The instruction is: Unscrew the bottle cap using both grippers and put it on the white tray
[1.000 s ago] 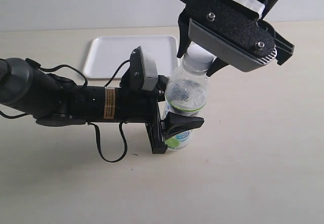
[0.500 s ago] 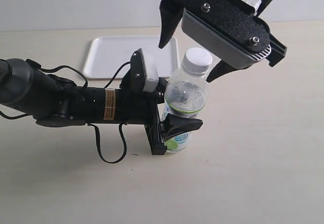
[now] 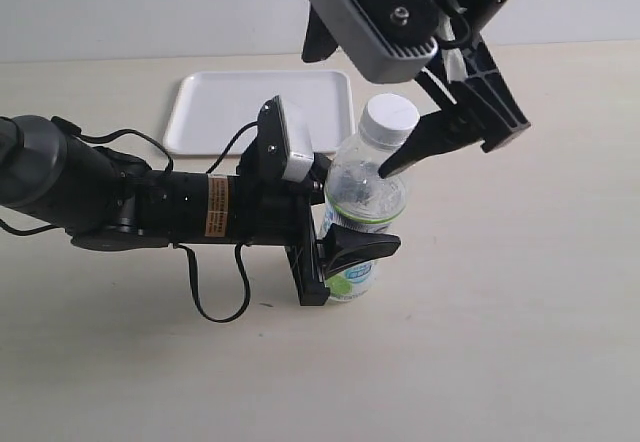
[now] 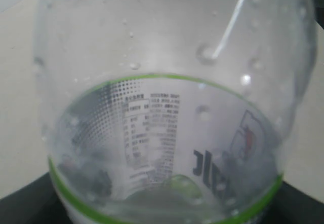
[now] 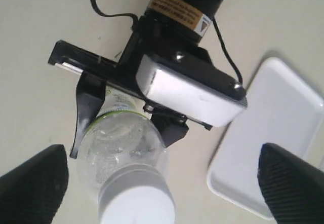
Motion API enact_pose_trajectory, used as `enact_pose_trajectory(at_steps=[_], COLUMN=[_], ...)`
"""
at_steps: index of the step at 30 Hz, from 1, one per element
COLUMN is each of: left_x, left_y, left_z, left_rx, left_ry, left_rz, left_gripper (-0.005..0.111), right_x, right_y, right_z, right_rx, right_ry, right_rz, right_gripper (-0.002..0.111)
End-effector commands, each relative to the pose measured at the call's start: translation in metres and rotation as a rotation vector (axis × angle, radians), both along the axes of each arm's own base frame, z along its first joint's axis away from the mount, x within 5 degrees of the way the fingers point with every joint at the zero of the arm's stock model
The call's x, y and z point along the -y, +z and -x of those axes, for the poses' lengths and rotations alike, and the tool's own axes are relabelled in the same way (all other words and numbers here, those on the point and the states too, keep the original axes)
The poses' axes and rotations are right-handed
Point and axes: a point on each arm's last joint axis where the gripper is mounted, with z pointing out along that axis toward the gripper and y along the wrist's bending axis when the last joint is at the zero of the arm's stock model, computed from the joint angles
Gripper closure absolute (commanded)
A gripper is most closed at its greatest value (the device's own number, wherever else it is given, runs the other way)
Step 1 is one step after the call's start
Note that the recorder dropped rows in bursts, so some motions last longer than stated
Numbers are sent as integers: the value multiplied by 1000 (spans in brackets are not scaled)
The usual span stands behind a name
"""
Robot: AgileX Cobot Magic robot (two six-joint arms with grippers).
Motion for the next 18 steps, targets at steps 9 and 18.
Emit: enact_pose_trajectory(at_steps=[9,18], left_x=[1,2], left_y=[6,8], left_z=[-1,0], left_rx=[-3,9], left_ry=[9,-2], left_rz=[44,60], left_gripper=[107,107], right_x=[-5,5], right_y=[19,15], right_z=[5,3], right_rx=[-181,-473], right_ry=[-449,-1144], right_rz=[-245,-319], right_gripper=[12,12])
